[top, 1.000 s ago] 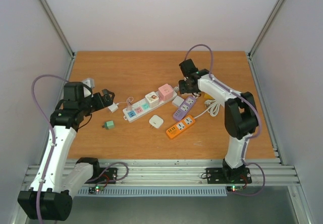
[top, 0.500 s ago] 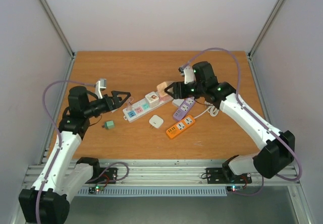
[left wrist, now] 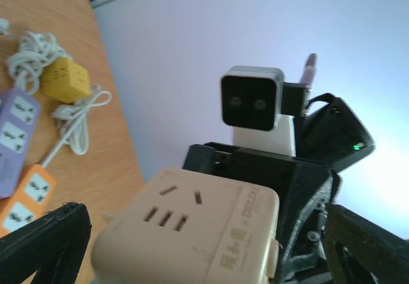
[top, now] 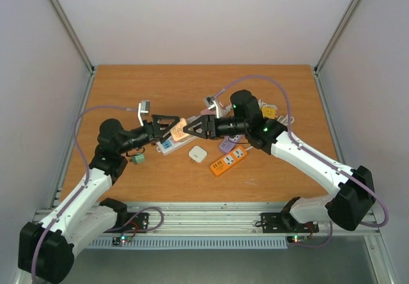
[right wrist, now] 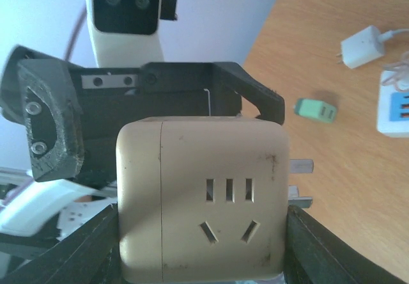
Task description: Insert the plug
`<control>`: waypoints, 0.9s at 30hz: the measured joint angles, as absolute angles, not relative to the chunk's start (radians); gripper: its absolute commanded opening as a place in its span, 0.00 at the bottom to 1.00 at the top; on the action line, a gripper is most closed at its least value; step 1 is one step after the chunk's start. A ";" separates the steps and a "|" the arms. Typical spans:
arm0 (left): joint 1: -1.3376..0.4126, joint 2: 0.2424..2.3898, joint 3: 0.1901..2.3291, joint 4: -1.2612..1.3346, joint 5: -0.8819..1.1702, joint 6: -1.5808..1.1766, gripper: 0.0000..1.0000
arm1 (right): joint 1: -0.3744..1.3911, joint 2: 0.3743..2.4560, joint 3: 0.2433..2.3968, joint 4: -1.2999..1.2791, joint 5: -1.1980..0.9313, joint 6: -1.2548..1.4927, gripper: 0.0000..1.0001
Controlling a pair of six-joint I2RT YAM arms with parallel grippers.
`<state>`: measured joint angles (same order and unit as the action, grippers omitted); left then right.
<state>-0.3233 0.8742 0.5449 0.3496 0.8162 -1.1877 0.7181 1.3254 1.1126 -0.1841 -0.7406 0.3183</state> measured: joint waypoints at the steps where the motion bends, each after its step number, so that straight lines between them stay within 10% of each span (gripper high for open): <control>1: -0.323 0.876 0.542 0.382 0.824 -1.224 0.97 | 0.718 1.325 1.113 -0.169 -0.744 0.339 0.50; 16: -0.326 0.984 0.537 0.759 0.875 -1.541 0.53 | 0.659 1.322 1.182 -0.148 -0.859 0.415 0.51; 22: -0.325 1.040 0.537 0.823 0.885 -1.567 0.50 | 0.648 1.343 1.207 -0.190 -0.868 0.385 0.82; 27: -0.327 1.018 0.562 0.620 0.877 -1.443 0.48 | 0.649 1.343 1.218 -0.283 -0.759 0.255 0.84</control>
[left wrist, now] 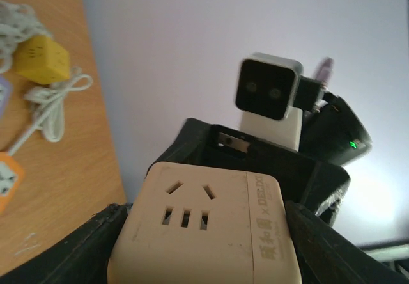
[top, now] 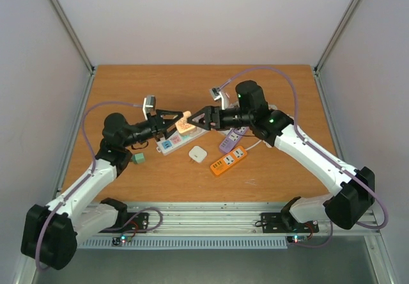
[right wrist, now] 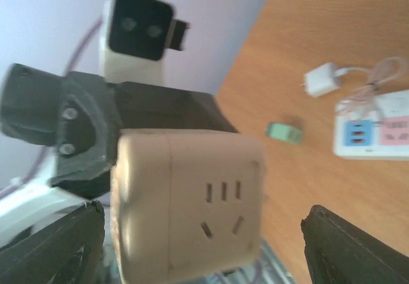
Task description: Insert the plug
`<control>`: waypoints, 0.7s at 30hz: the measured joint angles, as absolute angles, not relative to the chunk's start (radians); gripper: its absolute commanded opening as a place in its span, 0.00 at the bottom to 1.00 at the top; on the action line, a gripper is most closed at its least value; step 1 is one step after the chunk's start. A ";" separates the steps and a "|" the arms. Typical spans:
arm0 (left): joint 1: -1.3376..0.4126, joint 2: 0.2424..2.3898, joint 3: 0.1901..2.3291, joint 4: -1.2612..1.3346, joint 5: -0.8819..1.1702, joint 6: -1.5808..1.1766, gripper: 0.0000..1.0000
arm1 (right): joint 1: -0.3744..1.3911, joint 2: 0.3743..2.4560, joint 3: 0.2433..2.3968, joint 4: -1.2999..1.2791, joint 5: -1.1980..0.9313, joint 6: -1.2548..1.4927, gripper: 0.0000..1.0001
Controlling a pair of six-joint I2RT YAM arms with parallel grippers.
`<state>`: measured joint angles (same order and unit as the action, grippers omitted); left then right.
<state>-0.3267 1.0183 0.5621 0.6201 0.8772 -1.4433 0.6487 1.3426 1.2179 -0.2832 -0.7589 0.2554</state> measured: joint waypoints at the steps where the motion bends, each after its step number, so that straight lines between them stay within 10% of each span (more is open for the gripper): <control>1: -0.327 1.006 0.577 0.536 0.861 -1.393 0.48 | 0.649 1.342 1.225 -0.319 -0.722 0.218 0.84; 21: -0.327 0.971 0.673 -0.055 0.689 -0.926 0.44 | 0.960 1.433 1.379 -0.609 -0.083 -0.080 0.84</control>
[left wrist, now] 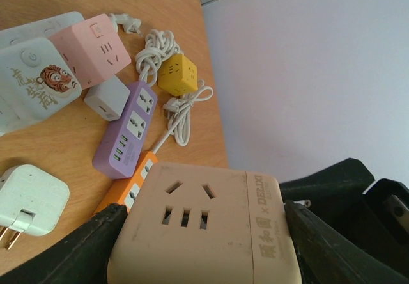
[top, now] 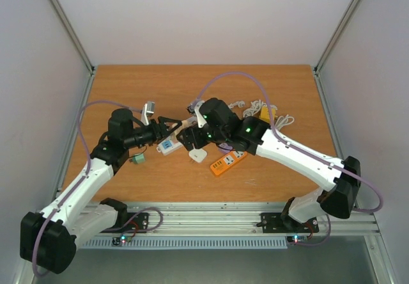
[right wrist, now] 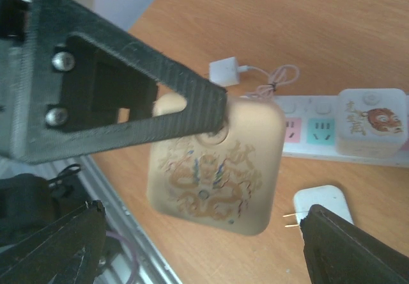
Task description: Insert the plug
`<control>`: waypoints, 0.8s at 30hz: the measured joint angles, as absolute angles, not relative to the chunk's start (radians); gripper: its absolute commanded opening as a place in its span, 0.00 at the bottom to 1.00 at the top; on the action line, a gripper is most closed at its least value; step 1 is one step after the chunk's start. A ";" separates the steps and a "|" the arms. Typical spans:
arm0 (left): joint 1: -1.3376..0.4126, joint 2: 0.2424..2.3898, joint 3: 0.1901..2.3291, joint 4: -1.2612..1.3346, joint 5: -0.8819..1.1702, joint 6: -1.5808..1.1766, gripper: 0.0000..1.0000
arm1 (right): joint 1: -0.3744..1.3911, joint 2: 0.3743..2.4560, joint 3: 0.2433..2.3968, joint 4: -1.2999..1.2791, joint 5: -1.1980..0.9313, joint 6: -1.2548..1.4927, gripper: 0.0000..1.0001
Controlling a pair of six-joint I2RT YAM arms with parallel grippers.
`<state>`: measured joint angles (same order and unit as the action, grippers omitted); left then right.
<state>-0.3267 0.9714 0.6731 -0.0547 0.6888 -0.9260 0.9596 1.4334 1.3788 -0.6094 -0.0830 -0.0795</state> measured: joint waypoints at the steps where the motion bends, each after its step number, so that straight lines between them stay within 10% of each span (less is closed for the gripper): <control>1: -0.327 0.971 0.673 -0.058 0.689 -0.926 0.44 | 0.965 1.448 1.387 -0.618 -0.060 -0.078 0.84; 16: -0.325 0.973 0.672 -0.080 0.661 -0.942 0.43 | 0.977 1.559 1.407 -0.584 -0.036 -0.015 0.72; 24: -0.325 0.973 0.670 -0.094 0.633 -0.988 0.60 | 0.986 1.584 1.404 -0.549 -0.005 -0.015 0.41</control>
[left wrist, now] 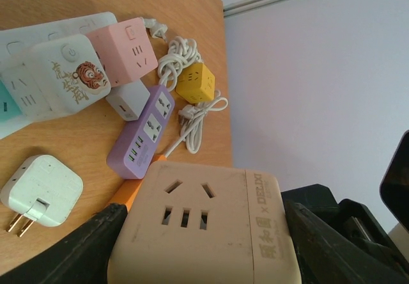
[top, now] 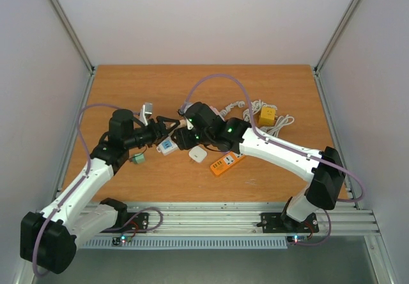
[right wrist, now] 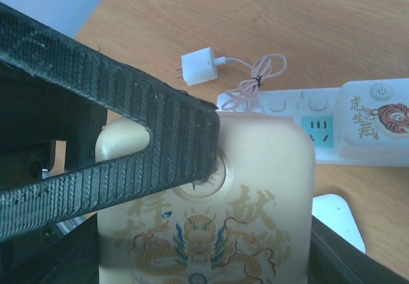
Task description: Insert the plug
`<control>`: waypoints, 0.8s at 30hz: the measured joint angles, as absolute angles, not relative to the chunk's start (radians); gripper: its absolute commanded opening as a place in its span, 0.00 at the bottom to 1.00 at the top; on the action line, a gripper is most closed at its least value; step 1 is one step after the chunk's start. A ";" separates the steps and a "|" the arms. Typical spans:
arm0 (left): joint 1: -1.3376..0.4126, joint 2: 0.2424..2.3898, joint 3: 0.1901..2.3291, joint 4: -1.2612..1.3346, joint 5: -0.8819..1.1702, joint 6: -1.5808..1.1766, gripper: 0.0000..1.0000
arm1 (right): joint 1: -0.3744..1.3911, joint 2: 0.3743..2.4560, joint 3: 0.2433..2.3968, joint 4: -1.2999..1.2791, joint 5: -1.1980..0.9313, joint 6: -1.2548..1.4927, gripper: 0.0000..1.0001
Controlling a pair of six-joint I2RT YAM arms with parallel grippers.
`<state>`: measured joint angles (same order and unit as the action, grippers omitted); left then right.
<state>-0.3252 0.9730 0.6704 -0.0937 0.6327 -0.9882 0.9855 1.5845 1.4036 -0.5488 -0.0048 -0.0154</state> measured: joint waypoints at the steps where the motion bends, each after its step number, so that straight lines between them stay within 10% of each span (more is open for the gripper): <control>1: -0.325 0.972 0.670 -0.097 0.629 -0.995 0.68 | 0.986 1.585 1.401 -0.544 -0.003 -0.017 0.38; 7: -0.327 0.912 0.685 -0.220 0.540 -0.990 0.98 | 0.988 1.585 1.388 -0.535 0.016 -0.027 0.33; 24: -0.315 0.646 0.911 -0.731 0.054 -0.677 0.99 | 0.970 1.738 1.383 -0.573 -0.014 -0.089 0.34</control>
